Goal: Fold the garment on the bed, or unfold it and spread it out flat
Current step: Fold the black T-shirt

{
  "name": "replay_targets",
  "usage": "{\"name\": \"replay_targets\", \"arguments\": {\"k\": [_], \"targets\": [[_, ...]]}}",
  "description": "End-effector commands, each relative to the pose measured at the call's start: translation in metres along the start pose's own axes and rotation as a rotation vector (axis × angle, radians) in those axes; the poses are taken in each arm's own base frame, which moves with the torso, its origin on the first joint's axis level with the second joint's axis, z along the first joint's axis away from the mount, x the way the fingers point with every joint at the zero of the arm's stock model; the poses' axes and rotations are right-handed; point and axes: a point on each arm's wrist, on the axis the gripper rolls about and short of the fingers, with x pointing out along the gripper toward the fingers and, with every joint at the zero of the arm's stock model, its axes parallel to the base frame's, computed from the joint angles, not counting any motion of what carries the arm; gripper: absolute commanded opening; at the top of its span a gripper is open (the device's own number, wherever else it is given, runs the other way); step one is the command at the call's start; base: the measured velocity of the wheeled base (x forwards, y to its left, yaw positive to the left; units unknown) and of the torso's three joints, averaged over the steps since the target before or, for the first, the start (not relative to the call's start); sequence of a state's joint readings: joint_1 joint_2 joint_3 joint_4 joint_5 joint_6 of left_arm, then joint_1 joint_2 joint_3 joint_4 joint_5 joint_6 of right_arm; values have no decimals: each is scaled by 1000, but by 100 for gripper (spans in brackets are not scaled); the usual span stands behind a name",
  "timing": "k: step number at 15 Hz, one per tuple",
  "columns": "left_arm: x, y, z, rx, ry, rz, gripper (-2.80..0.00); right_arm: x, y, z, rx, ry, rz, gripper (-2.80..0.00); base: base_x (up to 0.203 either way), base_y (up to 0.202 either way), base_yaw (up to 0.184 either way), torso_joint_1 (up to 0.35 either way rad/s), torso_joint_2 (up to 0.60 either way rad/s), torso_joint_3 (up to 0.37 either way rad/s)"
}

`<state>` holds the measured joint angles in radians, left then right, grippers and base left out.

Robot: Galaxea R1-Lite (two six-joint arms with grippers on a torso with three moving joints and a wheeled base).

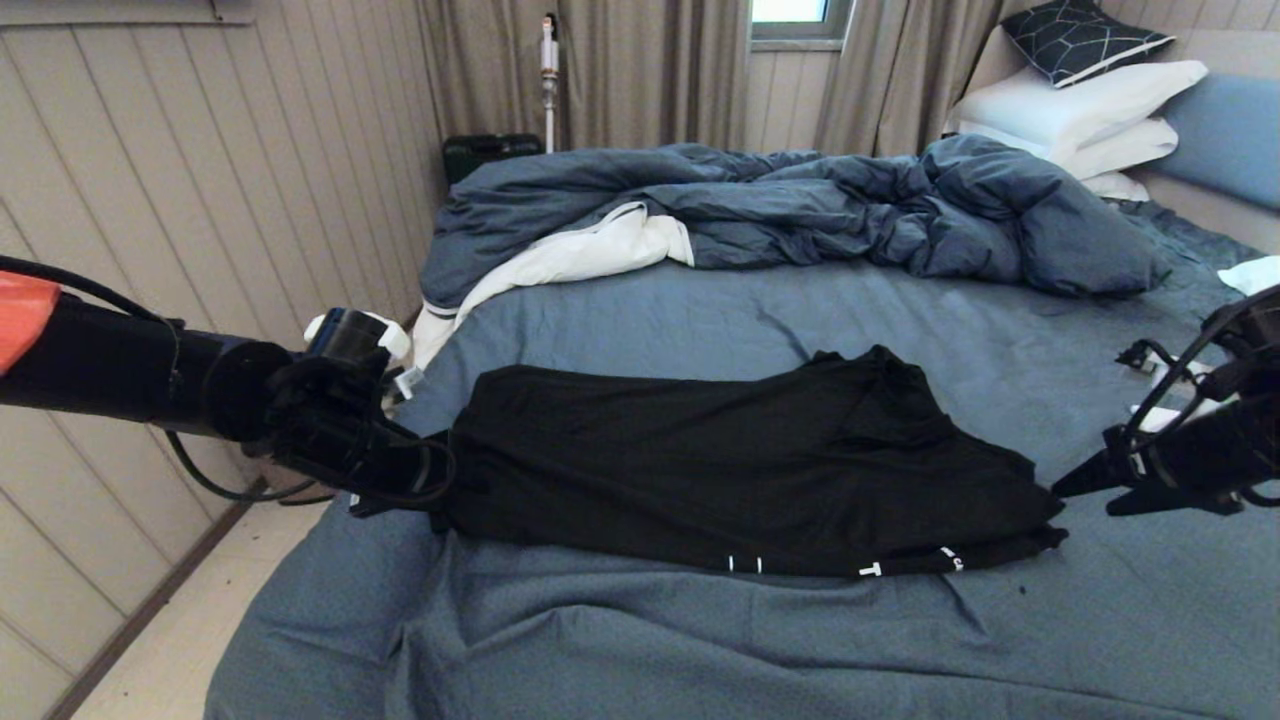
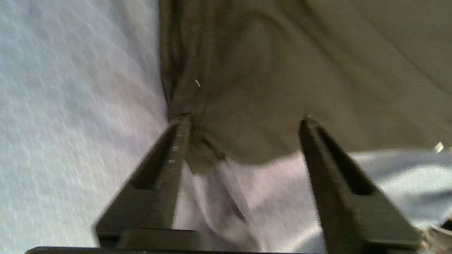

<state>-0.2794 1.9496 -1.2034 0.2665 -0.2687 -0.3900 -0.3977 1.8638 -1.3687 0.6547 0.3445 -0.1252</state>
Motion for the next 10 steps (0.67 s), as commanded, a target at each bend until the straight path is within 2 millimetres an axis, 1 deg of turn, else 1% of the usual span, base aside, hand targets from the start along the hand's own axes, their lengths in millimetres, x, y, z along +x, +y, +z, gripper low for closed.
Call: {"name": "replay_targets", "arguments": {"k": [1,4,6,10], "targets": [[12,4,0,-12,24,10,0,13,-4,1,10,34,9,0,0,0,0,0,0,0],[21,5,3,-13,19,5,0,19,-6,3,16,42,13,0,0,0,0,0,0,0],[23,5,1,-14,29,1,0,21,-7,4,16,46,13,0,0,0,0,0,0,0],[23,-6,-6,12,45,-14,0,29,-10,5,23,64,13,0,0,0,0,0,0,0]]}}
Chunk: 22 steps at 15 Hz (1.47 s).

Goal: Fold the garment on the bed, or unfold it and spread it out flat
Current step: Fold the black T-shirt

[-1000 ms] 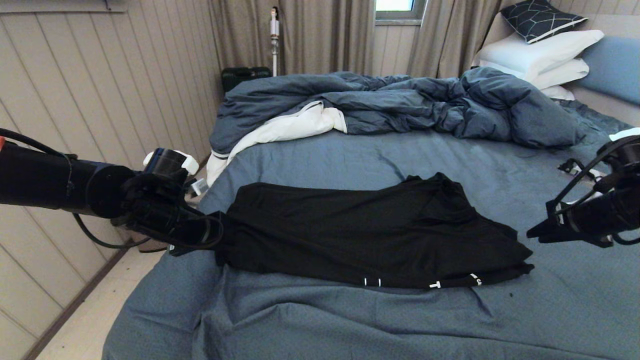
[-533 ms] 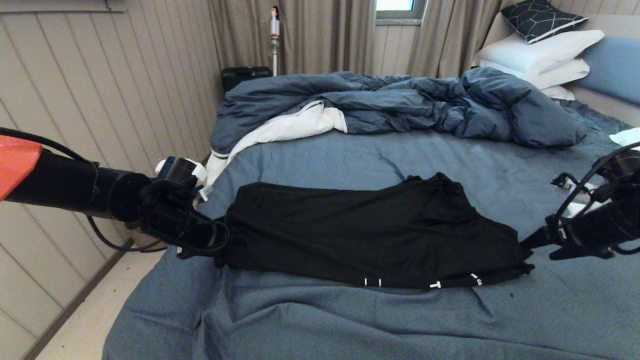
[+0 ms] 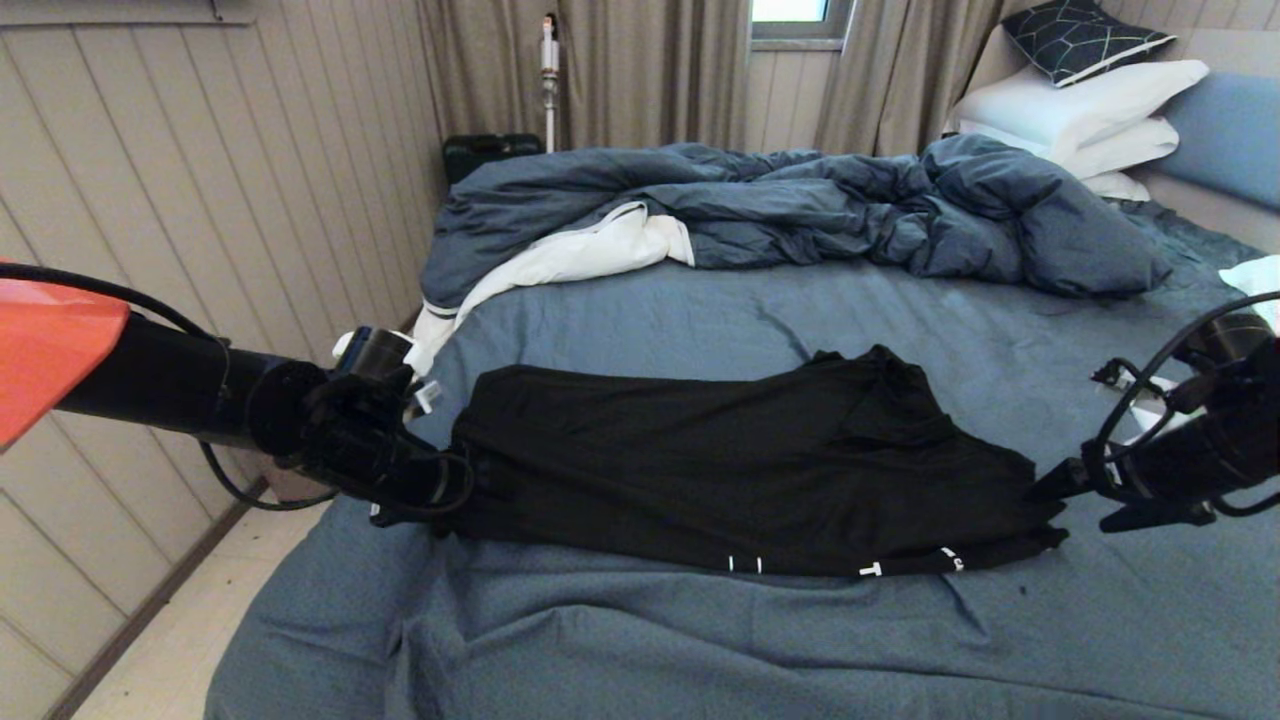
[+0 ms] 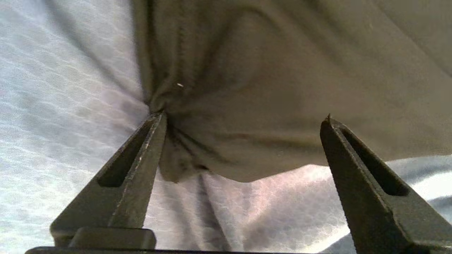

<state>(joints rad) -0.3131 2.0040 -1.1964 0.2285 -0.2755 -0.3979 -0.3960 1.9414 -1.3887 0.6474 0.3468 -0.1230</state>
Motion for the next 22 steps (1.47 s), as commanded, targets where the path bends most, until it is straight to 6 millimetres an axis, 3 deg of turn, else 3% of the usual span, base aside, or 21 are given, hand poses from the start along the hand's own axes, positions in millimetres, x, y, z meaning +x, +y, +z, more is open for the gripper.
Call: {"name": "replay_targets", "arguments": {"k": [1,9,16,19,20,22], "targets": [[3,-3,-2,2,13,-3,0,8,-3,1,6,23,4,0,0,0,0,0,0,0],[12,-2,2,-13,10,-5,0,30,-4,5,20,49,21,0,0,0,0,0,0,0],[13,-2,2,-22,-13,-17,0,47,25,9,56,2,54,0,0,0,0,0,0,0],[13,-2,3,-21,-16,-18,0,48,28,9,61,2,57,0,0,0,0,0,0,0],[13,-2,3,-21,-16,-18,0,47,27,9,62,-1,56,-280,0,0,0,0,0,0],[14,-2,3,-22,-13,-17,0,46,27,10,58,-7,54,-280,0,0,0,0,0,0]]}}
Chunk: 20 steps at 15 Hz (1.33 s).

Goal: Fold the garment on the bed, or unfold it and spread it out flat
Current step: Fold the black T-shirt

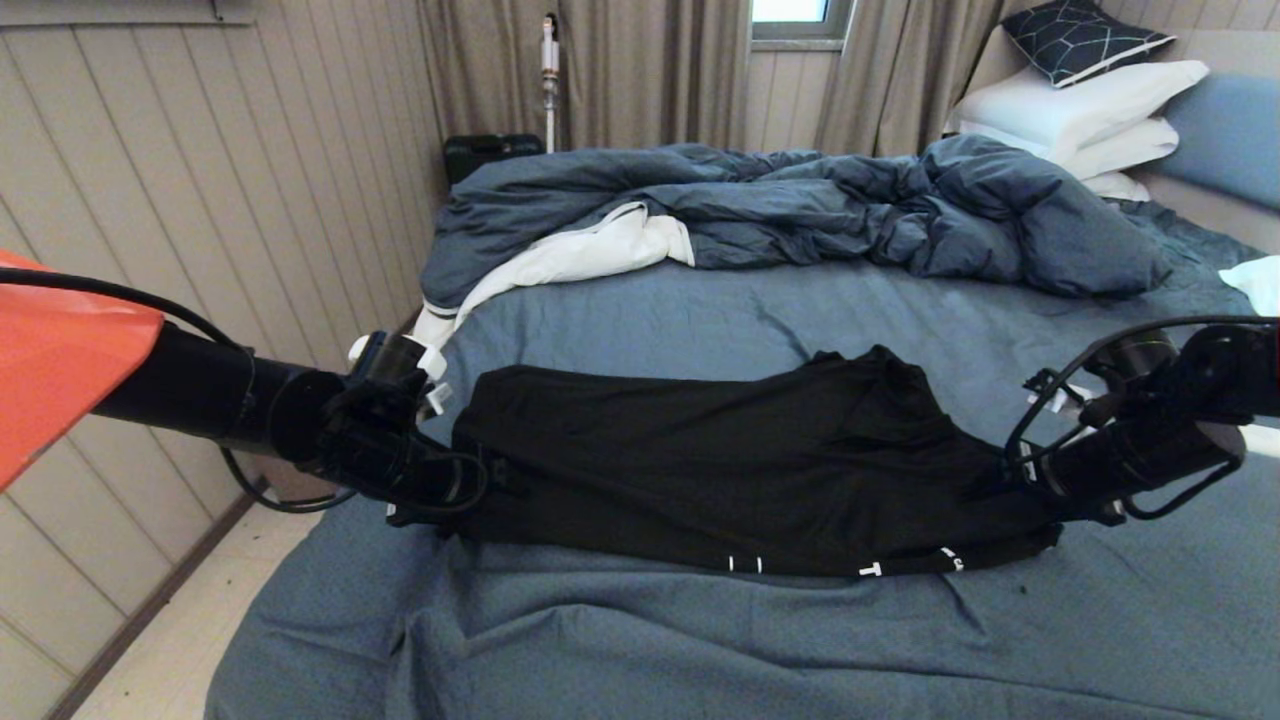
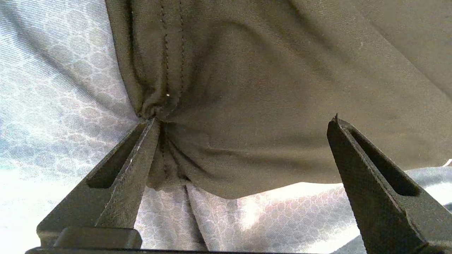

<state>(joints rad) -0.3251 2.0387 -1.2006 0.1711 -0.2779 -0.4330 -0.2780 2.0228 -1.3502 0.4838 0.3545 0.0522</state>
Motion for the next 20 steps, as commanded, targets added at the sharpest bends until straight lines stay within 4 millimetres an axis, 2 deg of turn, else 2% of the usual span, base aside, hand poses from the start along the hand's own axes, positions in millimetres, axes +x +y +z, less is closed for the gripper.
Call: {"name": "replay_targets", "arguments": {"k": [1,8,9,16,20], "targets": [[1,1,-1,-4,5,1,0,-2,0,0,-2,-2,2,-280,0,0,0,0,0,0],[6,-3,-1,3,16,-6,0,-3,0,1,-6,-6,2,-280,0,0,0,0,0,0],[6,-3,-1,2,15,-5,-280,-3,0,1,-6,-8,2,-280,0,0,0,0,0,0],[4,-4,0,-12,5,-7,-280,-3,0,1,-4,-8,1,-280,0,0,0,0,0,0],[-16,-10,0,12,-35,-14,-280,-10,3,0,-6,-24,3,-280,0,0,0,0,0,0]]}}
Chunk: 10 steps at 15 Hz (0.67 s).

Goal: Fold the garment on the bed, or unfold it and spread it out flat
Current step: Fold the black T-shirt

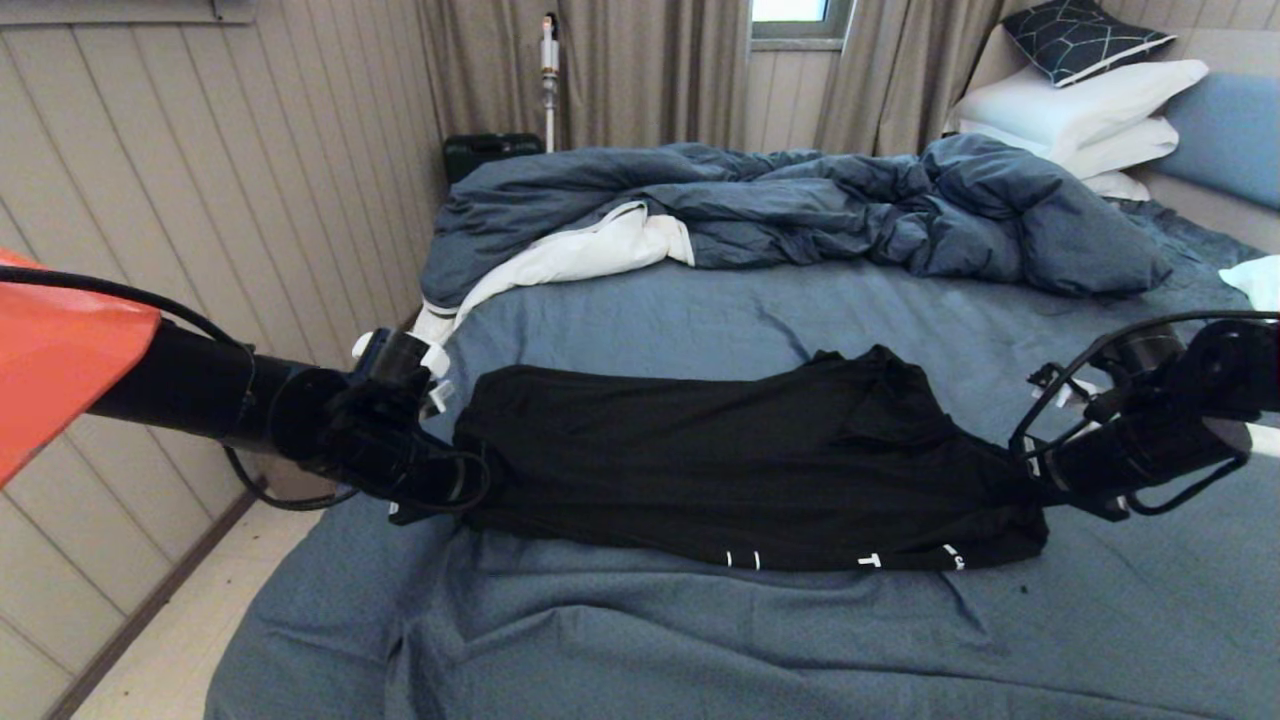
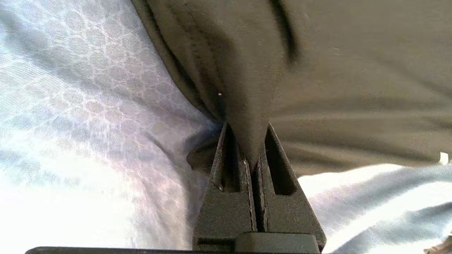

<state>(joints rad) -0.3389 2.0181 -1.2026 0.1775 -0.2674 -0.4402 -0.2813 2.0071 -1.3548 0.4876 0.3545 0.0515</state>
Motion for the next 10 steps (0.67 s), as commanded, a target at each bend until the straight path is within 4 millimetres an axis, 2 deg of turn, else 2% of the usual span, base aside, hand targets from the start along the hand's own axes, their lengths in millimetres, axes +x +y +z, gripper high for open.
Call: {"name": "replay_targets", "arguments": {"k": [1,4,10], "targets": [[-20,-7,2,12,-46,-23,-280,-9,3,-1,-5,-17,4,-280,0,0,0,0,0,0],[-51,-17,5,29,-104,-49,-280,-29,12,-2,-13,-63,24,-280,0,0,0,0,0,0],[-81,-26,3,61,-78,-31,-280,-57,21,-5,-38,-136,41,-280,0,0,0,0,0,0]]}}
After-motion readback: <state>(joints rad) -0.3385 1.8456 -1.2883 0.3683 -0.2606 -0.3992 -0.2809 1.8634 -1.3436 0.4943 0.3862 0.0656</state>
